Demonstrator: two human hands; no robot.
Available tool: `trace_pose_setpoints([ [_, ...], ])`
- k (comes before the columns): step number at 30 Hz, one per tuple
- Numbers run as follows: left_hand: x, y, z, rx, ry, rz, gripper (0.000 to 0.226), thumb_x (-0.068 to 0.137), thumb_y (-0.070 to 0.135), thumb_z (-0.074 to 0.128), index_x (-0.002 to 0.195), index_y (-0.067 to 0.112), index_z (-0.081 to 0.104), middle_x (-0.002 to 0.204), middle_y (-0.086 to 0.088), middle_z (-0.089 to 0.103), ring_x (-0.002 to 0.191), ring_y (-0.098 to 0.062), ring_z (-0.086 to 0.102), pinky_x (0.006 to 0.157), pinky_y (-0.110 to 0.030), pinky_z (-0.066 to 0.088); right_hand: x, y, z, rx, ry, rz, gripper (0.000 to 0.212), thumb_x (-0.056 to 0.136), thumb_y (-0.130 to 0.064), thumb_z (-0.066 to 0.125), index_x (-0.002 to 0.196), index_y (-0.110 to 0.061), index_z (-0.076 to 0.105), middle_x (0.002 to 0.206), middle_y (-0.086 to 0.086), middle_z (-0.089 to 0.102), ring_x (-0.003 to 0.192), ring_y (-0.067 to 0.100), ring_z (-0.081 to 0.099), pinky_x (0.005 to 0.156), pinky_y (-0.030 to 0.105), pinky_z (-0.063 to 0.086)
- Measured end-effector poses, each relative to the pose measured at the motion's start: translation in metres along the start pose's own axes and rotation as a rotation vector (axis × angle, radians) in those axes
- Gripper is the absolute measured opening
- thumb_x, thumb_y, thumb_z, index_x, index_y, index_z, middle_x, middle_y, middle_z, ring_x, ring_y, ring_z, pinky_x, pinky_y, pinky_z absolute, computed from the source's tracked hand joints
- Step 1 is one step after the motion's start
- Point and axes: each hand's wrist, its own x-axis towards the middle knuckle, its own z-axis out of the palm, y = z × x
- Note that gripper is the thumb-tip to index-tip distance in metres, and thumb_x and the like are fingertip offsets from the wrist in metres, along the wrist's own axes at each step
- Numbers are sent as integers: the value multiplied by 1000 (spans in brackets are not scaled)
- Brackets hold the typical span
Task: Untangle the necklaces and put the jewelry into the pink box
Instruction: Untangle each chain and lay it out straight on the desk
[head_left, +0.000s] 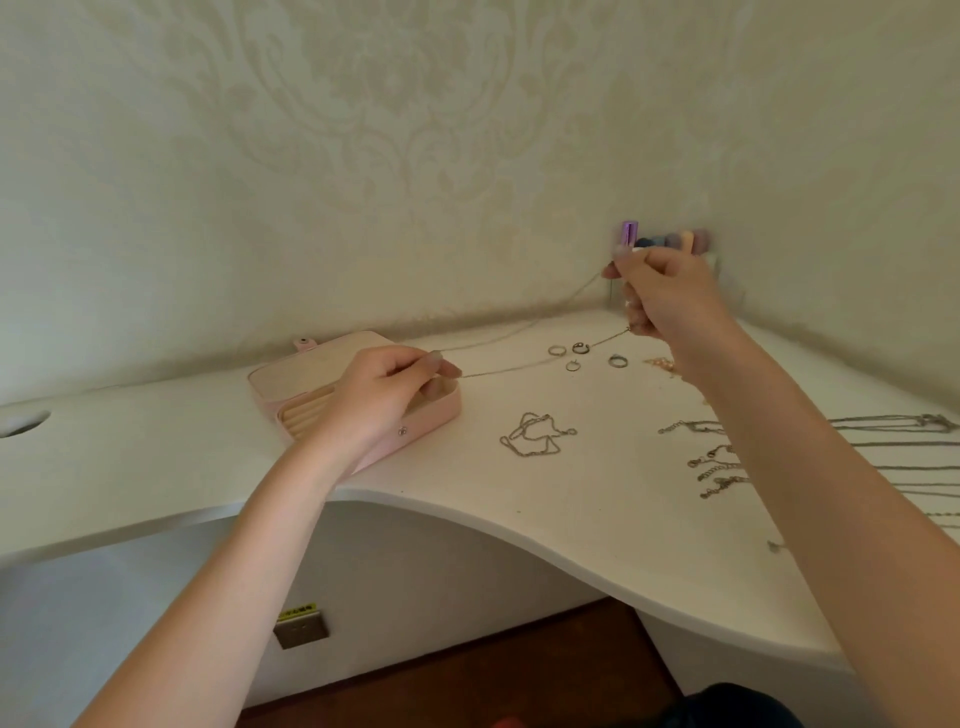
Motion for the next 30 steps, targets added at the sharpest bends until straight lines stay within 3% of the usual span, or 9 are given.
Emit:
trace_pose_setpoints([
  [4,-4,1,-4,-59,-124,-10,19,95,10,53,94,12,72,63,12,65,55,8,54,62,-7,38,0,11,-12,-140,14,-3,22,95,-25,56,90,-6,66,66,2,54,51,8,53,52,16,50],
  [7,-1,-6,-5,5,-117,24,19,93,10,56,93,19,73,91,-5,73,86,-6,64,86,-28,44,0,21,-26,-240,0,35,17,93,-19,59,94,-4,67,75,7,62,64,14,61,67,25,55],
  [9,2,-12,0,138,-87,85,16,90,8,60,91,18,72,87,-2,72,84,-9,64,93,-32,42,-1,28,-35,-328,-31,59,14,90,-17,63,91,-4,69,75,8,66,69,17,63,74,32,55],
  [13,5,-25,16,682,-83,386,13,88,6,59,90,12,70,92,-4,66,92,-20,60,82,-27,41,-3,40,-44,-522,-67,110,14,85,-22,70,83,-8,71,74,5,69,69,16,62,64,24,48],
  [17,4,-33,26,942,-55,461,17,86,3,60,96,9,72,99,-10,67,97,-29,61,79,-34,48,-4,50,-46,-708,-32,85,15,83,-25,72,77,-12,70,74,-4,62,67,6,52,59,19,36],
  [22,3,-32,34,1264,-102,482,28,39,23,91,61,28,73,56,7,62,57,-12,64,44,-18,43,-4,61,-43,-830,-38,73,11,81,-17,74,83,-6,73,88,4,68,78,12,56,73,23,41],
  [24,5,-33,38,1299,-81,530,29,35,31,91,57,30,72,51,9,59,54,-8,61,44,-16,40,-6,63,-40,-850,-38,57,6,81,-11,72,84,-6,74,91,6,70,82,16,58,77,26,43],
  [27,8,-39,40,1277,-66,632,22,46,18,89,61,21,73,50,5,61,58,-17,63,50,-20,46,-6,65,-36,-922,-46,22,8,84,-5,67,89,-6,74,96,12,71,90,23,63,84,31,49],
  [30,14,-44,40,1193,-29,750,13,62,13,70,73,15,76,57,3,66,64,-22,64,57,-24,50,-1,64,-31,-1022,-98,61,17,88,-4,60,99,-7,72,105,14,69,98,28,63,90,35,50],
])
